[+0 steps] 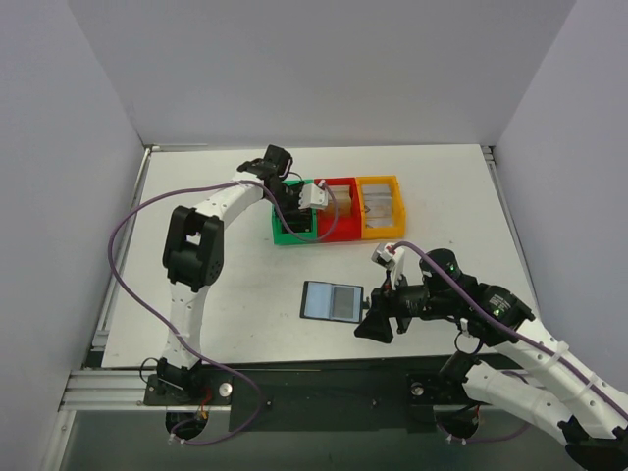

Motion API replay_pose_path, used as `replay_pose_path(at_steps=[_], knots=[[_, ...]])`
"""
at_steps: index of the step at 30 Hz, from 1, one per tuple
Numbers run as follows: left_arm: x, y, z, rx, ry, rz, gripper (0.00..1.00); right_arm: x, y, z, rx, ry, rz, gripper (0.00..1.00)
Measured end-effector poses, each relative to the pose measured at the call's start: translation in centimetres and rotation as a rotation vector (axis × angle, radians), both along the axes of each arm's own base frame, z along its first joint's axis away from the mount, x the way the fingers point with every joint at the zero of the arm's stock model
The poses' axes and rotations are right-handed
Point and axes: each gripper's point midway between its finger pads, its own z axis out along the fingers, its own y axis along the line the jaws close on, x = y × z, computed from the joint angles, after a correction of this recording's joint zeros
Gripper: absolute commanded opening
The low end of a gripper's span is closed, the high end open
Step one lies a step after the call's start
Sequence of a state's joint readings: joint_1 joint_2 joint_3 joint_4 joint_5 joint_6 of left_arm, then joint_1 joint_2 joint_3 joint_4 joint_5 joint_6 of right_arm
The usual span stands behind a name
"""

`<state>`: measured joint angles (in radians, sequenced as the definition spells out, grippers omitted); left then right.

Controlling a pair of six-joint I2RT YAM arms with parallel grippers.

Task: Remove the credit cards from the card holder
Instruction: Place the credit card in the storage box.

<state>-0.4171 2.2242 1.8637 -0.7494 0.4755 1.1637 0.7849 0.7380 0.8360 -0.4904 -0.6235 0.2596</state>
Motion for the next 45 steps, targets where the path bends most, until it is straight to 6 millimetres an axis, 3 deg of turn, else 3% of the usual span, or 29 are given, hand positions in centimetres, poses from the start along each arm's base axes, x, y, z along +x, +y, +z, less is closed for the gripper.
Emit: replay_pose_path(at_steps=[34,45], knots=[[2.0,0.4,-0.1,-0.009,-0.039,0.057,0.00,0.5,0.3,-0.4,-0.025,0.011,-0.004,0.58],[1.2,0.7,-0.2,0.017,-0.031,0.000,0.00,0.5,0.2,-0.5,-0.028,0.002,0.003,0.58]])
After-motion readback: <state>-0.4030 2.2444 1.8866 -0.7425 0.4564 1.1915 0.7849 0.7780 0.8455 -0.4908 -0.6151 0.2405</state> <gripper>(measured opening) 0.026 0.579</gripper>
